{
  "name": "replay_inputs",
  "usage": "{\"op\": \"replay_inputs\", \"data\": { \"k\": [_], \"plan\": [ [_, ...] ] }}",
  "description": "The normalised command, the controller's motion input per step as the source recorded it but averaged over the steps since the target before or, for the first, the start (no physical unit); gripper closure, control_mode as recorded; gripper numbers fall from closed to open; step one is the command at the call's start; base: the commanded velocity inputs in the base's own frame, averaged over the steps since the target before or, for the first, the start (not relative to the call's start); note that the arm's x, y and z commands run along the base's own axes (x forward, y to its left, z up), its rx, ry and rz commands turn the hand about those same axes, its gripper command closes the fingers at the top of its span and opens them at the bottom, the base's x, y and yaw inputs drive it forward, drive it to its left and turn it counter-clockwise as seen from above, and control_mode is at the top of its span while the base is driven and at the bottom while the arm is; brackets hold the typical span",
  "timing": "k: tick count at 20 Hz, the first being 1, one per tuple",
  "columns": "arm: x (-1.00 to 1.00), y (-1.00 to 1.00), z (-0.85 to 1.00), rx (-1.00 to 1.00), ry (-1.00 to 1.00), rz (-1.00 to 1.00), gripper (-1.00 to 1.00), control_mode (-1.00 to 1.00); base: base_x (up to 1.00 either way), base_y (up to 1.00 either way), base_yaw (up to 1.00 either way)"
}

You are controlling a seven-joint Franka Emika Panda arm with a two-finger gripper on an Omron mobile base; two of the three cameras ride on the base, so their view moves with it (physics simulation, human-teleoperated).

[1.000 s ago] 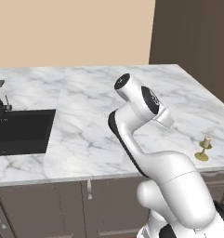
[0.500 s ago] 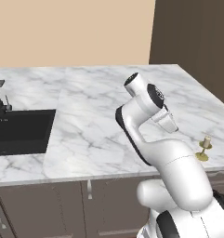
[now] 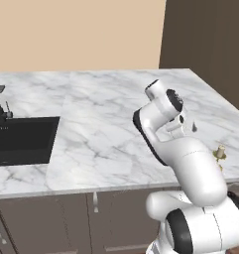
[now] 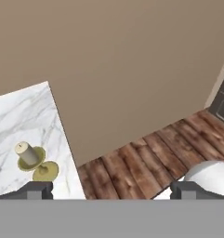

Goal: Pick the candle and candle from the dining table and place them in the open cabinet. Close the cabinet after placing the objects.

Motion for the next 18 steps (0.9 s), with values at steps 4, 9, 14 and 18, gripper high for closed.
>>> {"op": "replay_inputs", "data": {
  "k": [4, 9, 14, 18],
  "plan": [
    [-0.25, -0.39, -0.28, 0.0, -0.11, -0.12, -1.0, -1.0, 0.0, 0.0, 0.0],
    [-0.22, -0.36, -0.19, 0.0, -0.07, 0.03, -1.0, -1.0, 0.0, 0.0, 0.0],
    [-0.15, -0.32, -0.26, 0.0, 0.0, 0.11, -1.0, -1.0, 0.0, 0.0, 0.0],
    [-0.04, -0.29, -0.35, 0.0, 0.0, 0.09, -1.0, -1.0, 0.0, 0.0, 0.0]
  ]
}}
